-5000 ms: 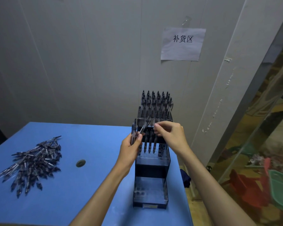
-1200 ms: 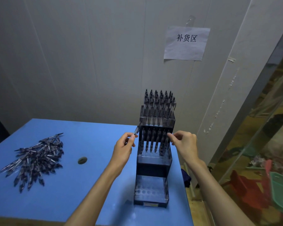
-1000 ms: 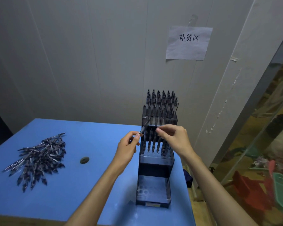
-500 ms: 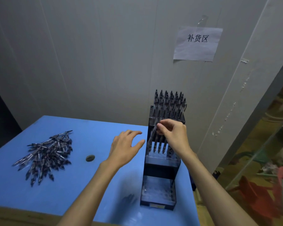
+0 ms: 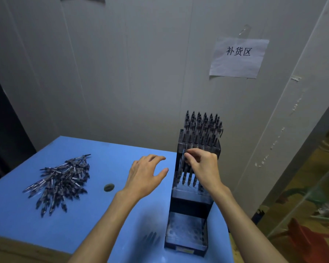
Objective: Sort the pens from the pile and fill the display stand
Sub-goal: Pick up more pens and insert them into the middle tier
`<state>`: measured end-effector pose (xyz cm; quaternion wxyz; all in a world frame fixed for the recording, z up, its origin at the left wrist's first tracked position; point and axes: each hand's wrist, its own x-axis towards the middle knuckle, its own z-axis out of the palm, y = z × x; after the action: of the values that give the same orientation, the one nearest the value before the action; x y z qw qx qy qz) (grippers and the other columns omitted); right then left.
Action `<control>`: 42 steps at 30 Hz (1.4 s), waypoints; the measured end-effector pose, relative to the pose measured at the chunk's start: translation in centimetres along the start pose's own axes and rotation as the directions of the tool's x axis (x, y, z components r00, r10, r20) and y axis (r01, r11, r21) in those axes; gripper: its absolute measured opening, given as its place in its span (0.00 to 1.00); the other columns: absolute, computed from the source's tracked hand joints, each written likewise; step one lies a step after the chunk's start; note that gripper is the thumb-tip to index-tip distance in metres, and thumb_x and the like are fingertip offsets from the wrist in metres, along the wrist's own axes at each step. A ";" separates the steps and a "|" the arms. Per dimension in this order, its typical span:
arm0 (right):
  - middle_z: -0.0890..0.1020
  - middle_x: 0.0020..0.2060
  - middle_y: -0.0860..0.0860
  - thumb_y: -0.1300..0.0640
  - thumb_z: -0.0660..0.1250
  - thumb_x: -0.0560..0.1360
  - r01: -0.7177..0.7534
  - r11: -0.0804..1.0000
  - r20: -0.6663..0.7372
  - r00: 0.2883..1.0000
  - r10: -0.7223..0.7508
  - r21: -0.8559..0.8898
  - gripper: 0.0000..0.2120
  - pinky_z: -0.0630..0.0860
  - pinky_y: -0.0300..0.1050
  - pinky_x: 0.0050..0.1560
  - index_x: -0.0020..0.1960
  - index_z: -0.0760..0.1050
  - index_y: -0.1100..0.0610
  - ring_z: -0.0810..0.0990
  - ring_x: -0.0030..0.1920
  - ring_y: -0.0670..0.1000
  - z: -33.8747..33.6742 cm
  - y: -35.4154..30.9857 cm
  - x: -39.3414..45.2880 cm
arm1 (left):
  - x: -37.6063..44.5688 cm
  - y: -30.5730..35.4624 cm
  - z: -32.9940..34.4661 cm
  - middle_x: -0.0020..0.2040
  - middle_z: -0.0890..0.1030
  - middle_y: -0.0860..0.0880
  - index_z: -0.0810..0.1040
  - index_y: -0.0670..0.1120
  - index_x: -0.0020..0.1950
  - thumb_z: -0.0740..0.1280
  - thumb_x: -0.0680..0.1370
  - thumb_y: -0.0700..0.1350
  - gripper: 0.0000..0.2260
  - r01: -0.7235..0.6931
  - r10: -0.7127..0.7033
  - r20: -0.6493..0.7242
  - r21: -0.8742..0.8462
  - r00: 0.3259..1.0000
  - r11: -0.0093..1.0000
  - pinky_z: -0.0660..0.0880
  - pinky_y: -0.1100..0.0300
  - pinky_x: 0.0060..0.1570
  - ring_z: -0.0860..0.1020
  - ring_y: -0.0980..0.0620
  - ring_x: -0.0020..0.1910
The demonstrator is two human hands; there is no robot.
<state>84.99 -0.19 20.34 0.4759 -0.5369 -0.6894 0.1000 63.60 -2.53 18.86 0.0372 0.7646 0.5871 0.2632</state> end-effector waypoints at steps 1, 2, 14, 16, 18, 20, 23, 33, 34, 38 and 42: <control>0.87 0.41 0.48 0.57 0.72 0.77 0.003 1.000 0.008 1.000 -0.003 0.002 0.07 0.83 0.46 0.49 0.53 0.85 0.57 0.84 0.42 0.42 0.0 0.0 -0.1 | 0.0 0.1 0.0 0.68 0.76 0.56 0.73 0.57 0.71 0.61 0.82 0.60 0.20 0.005 -0.005 0.001 -0.001 1.000 1.000 0.67 0.52 0.66 0.72 0.53 0.67; 0.87 0.41 0.48 0.57 0.72 0.77 0.007 1.000 0.018 1.000 -0.007 0.002 0.07 0.83 0.46 0.49 0.53 0.85 0.58 0.84 0.42 0.43 0.1 0.0 -0.2 | -0.1 0.2 -0.1 0.68 0.76 0.57 0.73 0.57 0.71 0.61 0.82 0.60 0.19 0.008 -0.008 0.000 -0.002 1.000 1.000 0.67 0.52 0.66 0.72 0.53 0.67; 0.86 0.41 0.49 0.57 0.71 0.78 -0.013 1.000 0.101 0.995 0.014 -0.013 0.06 0.82 0.48 0.49 0.52 0.85 0.56 0.84 0.42 0.46 0.4 0.7 -0.7 | -1.7 1.9 0.2 0.68 0.76 0.58 0.73 0.58 0.71 0.61 0.82 0.60 0.19 0.076 -0.076 0.011 -0.011 0.997 0.997 0.67 0.54 0.66 0.72 0.55 0.68; 0.86 0.40 0.48 0.57 0.71 0.77 -0.018 0.998 0.170 0.985 0.028 -0.062 0.05 0.81 0.49 0.48 0.50 0.85 0.55 0.84 0.42 0.48 0.7 1.0 -0.7 | -2.2 2.0 0.2 0.68 0.76 0.58 0.73 0.58 0.71 0.61 0.82 0.60 0.19 0.088 -0.088 0.013 0.000 0.996 0.996 0.67 0.53 0.65 0.72 0.54 0.68; 0.86 0.39 0.49 0.57 0.70 0.78 -0.046 0.994 0.227 0.972 0.067 -0.096 0.05 0.81 0.50 0.47 0.49 0.85 0.54 0.83 0.41 0.49 1.2 1.1 -1.3 | -2.7 2.0 0.1 0.68 0.76 0.58 0.73 0.57 0.71 0.61 0.82 0.60 0.19 0.107 -0.107 0.016 0.005 0.994 0.994 0.68 0.53 0.65 0.72 0.54 0.68; 0.85 0.38 0.51 0.56 0.69 0.78 -0.085 0.993 0.214 0.971 0.102 -0.085 0.06 0.81 0.52 0.45 0.49 0.85 0.54 0.83 0.41 0.51 1.8 1.4 -1.9 | -3.1 1.9 -0.1 0.68 0.76 0.58 0.73 0.57 0.71 0.61 0.82 0.60 0.19 0.124 -0.124 0.017 0.010 0.992 0.992 0.68 0.53 0.66 0.72 0.54 0.68; 0.85 0.36 0.52 0.56 0.69 0.79 -0.107 0.990 0.187 0.975 0.123 -0.090 0.07 0.80 0.53 0.44 0.47 0.85 0.56 0.83 0.40 0.53 1.8 1.7 -2.4 | -4.0 1.5 -0.3 0.68 0.75 0.58 0.73 0.58 0.71 0.61 0.82 0.60 0.19 0.148 -0.149 0.022 0.023 0.989 0.989 0.67 0.53 0.66 0.71 0.54 0.69; 0.85 0.37 0.43 0.46 0.71 0.76 -0.087 0.994 0.259 0.960 0.102 -0.069 0.10 0.79 0.42 0.44 0.45 0.84 0.52 0.82 0.39 0.42 2.5 -0.4 -3.8 | -6.5 -1.6 -1.9 0.69 0.75 0.58 0.73 0.58 0.71 0.61 0.81 0.61 0.20 0.211 -0.212 0.028 0.037 0.977 0.977 0.70 0.51 0.66 0.72 0.53 0.68; 0.85 0.38 0.42 0.46 0.70 0.76 -0.066 0.996 0.290 0.954 0.079 -0.055 0.09 0.78 0.41 0.45 0.45 0.84 0.52 0.82 0.39 0.41 3.0 -1.2 -4.1 | -6.8 -2.2 -2.2 0.69 0.76 0.58 0.73 0.58 0.71 0.61 0.81 0.62 0.20 0.216 -0.217 0.026 0.036 0.976 0.976 0.70 0.50 0.65 0.73 0.53 0.67; 0.85 0.46 0.41 0.44 0.67 0.77 -0.011 1.000 0.392 0.920 0.019 -0.023 0.11 0.80 0.44 0.49 0.51 0.83 0.49 0.82 0.44 0.40 6.4 -4.1 -4.9 | -8.7 -5.1 -4.0 0.69 0.75 0.57 0.73 0.57 0.72 0.61 0.80 0.62 0.22 0.243 -0.243 0.036 0.004 0.969 0.970 0.72 0.49 0.64 0.77 0.52 0.63; 0.84 0.54 0.43 0.43 0.66 0.78 0.018 0.999 0.436 0.900 0.001 -0.039 0.14 0.77 0.45 0.54 0.58 0.80 0.48 0.82 0.52 0.44 10.8 -7.8 -6.1 | -11.5 -9.7 -6.4 0.74 0.71 0.56 0.71 0.57 0.75 0.62 0.81 0.61 0.22 0.280 -0.281 0.042 0.020 0.959 0.960 0.66 0.53 0.70 0.71 0.54 0.71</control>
<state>71.51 -4.43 16.33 0.2985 -0.5078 -0.7828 0.2008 50.29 -11.69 16.69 0.0820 0.6797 0.6903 0.2340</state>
